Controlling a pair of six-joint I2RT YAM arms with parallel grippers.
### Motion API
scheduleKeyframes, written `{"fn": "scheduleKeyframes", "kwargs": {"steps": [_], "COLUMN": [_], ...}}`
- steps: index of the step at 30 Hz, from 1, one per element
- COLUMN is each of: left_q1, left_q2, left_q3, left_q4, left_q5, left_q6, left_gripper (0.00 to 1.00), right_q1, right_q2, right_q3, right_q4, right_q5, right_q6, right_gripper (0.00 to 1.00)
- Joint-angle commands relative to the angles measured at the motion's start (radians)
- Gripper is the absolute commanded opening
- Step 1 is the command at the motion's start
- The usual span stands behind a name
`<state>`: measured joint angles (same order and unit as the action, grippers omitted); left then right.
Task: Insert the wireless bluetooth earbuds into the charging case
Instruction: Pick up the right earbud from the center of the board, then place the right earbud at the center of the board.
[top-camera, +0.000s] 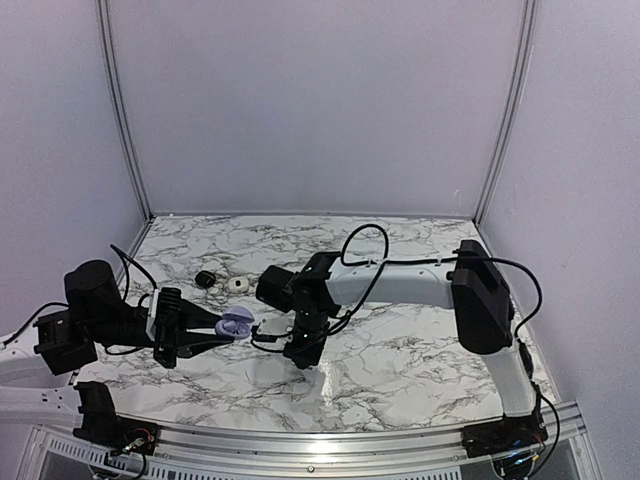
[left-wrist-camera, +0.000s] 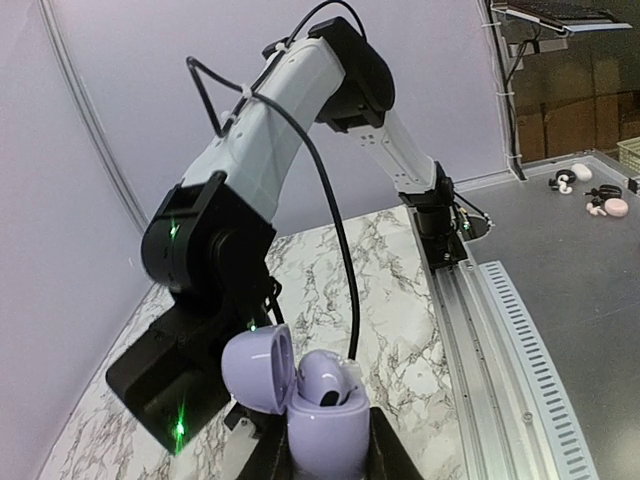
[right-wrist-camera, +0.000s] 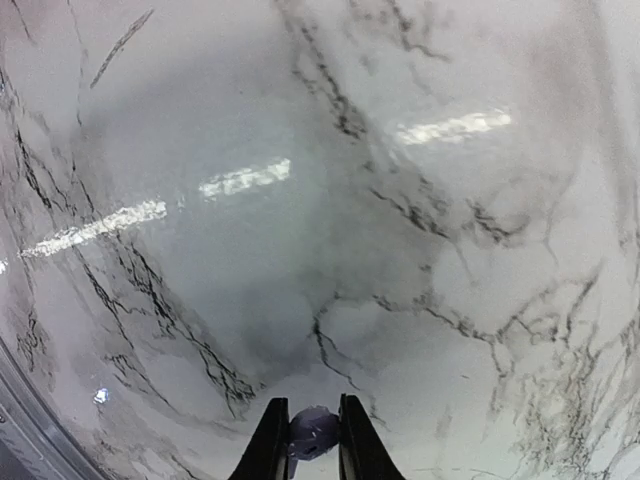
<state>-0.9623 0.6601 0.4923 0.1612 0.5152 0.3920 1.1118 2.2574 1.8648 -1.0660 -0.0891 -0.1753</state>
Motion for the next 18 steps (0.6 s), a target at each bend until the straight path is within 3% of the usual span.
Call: {"fn": "scheduleKeyframes", "kwargs": {"steps": [1, 4, 9, 18], "left_q1": [-0.003, -0.003, -0.003, -0.003], "left_q2": [-0.018, -0.021, -0.009, -0.005], "left_q3": [-0.019, -0.02, -0.013, -0.01], "left_q4": [0.082, 0.09, 0.092, 0.093], "left_q5": [-0.074, -0.086, -0.083, -0.079], "left_q6": [-0.026, -0.032, -0.039, -0.036], "left_gripper": [0.0, 0.0, 0.0, 0.0], "right_q1": [-0.054, -0.066, -0.066, -0.042], "right_q2": [-0.158, -0.207, -0.218, -0.403], "right_q3": [-0.112, -0.22, -0.303, -0.522], "right_q4": [0.216, 0.3, 0.204, 0.201], "right_q5": [-0.017, -0.027, -0.053, -0.048], "right_q6": [0.047, 0.029, 0.037, 0.171], "right_gripper": [0.0, 0.01, 0.01, 0.01]}}
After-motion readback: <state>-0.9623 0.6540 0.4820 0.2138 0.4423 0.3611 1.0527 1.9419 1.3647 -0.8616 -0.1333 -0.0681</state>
